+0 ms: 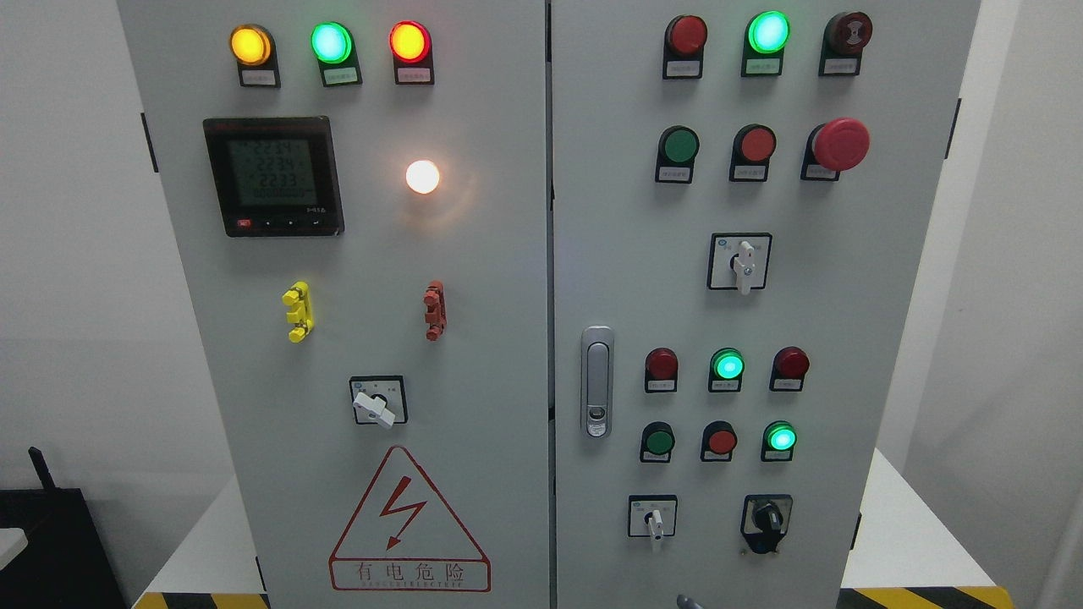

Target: Release door handle

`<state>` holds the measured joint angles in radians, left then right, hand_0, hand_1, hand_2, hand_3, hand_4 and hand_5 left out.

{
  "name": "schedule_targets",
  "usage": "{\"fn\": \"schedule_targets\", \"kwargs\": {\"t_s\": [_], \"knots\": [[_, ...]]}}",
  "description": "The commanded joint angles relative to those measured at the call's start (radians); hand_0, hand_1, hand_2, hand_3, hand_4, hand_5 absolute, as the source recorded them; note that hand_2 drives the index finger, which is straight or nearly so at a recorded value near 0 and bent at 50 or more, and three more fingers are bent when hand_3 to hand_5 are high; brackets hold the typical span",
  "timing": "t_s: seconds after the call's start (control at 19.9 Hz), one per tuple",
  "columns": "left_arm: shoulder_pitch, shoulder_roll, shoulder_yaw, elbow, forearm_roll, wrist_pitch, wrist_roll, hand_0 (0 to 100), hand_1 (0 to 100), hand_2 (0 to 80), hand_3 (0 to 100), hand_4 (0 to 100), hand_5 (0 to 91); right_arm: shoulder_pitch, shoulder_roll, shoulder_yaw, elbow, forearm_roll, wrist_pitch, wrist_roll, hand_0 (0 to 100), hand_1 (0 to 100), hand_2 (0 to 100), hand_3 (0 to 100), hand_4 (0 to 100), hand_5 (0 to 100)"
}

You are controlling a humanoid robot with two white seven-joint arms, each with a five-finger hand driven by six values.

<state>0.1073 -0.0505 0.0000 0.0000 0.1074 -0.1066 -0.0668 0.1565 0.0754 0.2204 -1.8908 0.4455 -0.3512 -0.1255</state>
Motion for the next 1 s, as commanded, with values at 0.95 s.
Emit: {"fn": "schedule_targets", "kwargs": {"t_s": [0.95], "knots": [[0.000, 0.000, -0.014, 0.020, 0.000, 0.001, -0.001, 12, 39, 0.0, 0, 0, 0.0, -0.380, 0.060, 0.209, 0.176, 0.998, 0.475, -0.140, 31, 36, 0, 100, 100, 100]]}}
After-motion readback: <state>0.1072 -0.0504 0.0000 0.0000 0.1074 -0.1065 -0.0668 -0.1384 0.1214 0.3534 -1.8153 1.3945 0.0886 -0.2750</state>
